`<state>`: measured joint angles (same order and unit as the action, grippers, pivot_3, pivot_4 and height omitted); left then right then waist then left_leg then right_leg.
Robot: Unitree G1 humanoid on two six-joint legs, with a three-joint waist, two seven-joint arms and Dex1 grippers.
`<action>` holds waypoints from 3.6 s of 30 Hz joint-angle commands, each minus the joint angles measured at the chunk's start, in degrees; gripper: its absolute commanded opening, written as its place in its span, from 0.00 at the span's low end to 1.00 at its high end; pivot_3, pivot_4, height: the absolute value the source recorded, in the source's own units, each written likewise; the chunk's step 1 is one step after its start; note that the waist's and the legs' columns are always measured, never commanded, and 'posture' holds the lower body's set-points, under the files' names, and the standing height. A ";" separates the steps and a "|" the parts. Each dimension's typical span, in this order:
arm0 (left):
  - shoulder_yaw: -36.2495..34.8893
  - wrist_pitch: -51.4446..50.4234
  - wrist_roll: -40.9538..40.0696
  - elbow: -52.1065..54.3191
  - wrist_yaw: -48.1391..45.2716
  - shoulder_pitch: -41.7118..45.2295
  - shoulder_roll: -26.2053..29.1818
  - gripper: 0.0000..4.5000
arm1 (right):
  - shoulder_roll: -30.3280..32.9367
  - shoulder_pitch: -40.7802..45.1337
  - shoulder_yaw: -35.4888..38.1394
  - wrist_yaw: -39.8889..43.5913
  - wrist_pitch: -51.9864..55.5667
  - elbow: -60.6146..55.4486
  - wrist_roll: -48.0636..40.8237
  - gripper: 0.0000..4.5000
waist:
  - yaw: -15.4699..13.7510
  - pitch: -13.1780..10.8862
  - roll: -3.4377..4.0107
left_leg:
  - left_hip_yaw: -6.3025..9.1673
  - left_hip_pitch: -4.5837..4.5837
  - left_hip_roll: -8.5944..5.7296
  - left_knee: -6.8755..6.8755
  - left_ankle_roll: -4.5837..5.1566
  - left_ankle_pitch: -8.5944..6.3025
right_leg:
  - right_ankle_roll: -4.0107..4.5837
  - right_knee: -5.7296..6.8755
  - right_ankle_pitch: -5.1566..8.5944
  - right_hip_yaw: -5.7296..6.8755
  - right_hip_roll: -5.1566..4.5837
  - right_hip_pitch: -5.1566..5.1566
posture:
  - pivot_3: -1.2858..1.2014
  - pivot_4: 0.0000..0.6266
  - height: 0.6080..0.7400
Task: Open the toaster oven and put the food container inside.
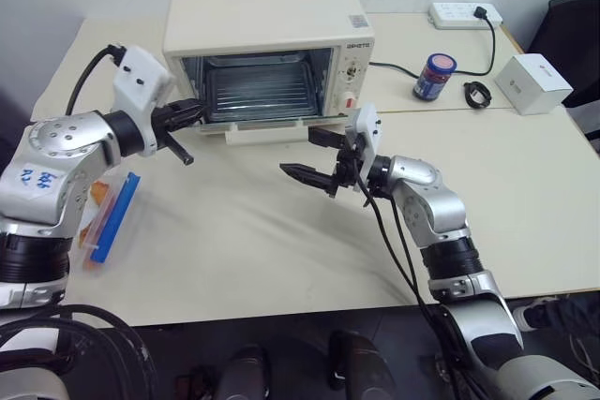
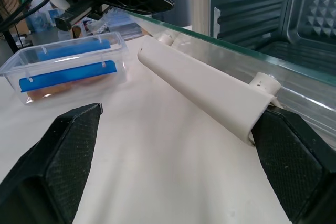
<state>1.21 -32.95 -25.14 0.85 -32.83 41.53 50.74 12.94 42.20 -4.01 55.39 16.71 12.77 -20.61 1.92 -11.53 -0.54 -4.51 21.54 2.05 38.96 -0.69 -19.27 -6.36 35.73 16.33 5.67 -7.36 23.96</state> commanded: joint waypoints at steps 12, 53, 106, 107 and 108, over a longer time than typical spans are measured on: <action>3.69 -4.83 7.96 8.22 -7.11 -5.97 -0.64 0.01 | 19.34 -17.65 8.26 0.08 13.68 -26.73 -8.37 1.00 | -0.90 0.00 -0.01 | 0.03 0.04 -0.06 0.13 0.09 -0.02 | -0.03 0.02 -0.02 -0.04 -0.07 -0.03 | 0.52 0.24 1.00; -70.29 -27.67 -70.77 49.90 99.95 -44.09 -43.19 0.99 | 20.36 9.42 3.14 22.05 20.84 -14.67 -20.42 1.00 | -1.90 0.28 -0.79 | 0.86 -0.26 0.17 0.21 0.03 -0.11 | -0.03 0.00 -0.03 -0.37 -0.27 -0.45 | 0.52 0.24 1.00; 0.72 -39.69 -66.86 -10.70 64.67 14.36 -0.15 0.00 | 30.74 -11.92 18.84 -2.03 32.93 -38.18 -35.88 1.00 | -5.18 0.17 -0.78 | 0.40 0.16 -0.27 -0.06 -0.01 0.15 | -0.12 -0.29 -0.08 0.11 -0.09 -0.17 | 0.52 0.24 1.00; 2.25 -40.55 -63.69 -12.74 62.88 17.16 -2.53 0.00 | 30.65 -12.57 19.24 -2.95 32.99 -38.84 -36.33 1.00 | -4.58 0.16 -0.82 | 0.36 0.17 -0.33 0.06 0.13 0.06 | -0.21 -0.32 -0.13 0.07 -0.13 -0.23 | 0.52 0.24 1.00; 4.03 -41.20 -59.93 -14.92 60.94 19.91 -4.95 0.00 | 30.61 -13.36 19.77 -3.88 33.03 -39.66 -36.89 1.00 | -4.14 0.16 -0.83 | 0.20 0.18 -0.33 0.08 0.21 0.01 | -0.36 -0.54 -0.21 -0.03 -0.12 -0.24 | 0.52 0.24 1.00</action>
<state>4.44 -73.22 -91.15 -11.57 31.62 56.84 47.32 42.97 29.60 12.78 53.23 50.04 -24.55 -55.74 -2.22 -11.37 -1.37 -4.37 21.74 1.72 39.01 -0.47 -19.26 -6.81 35.07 16.07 5.63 -7.47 23.72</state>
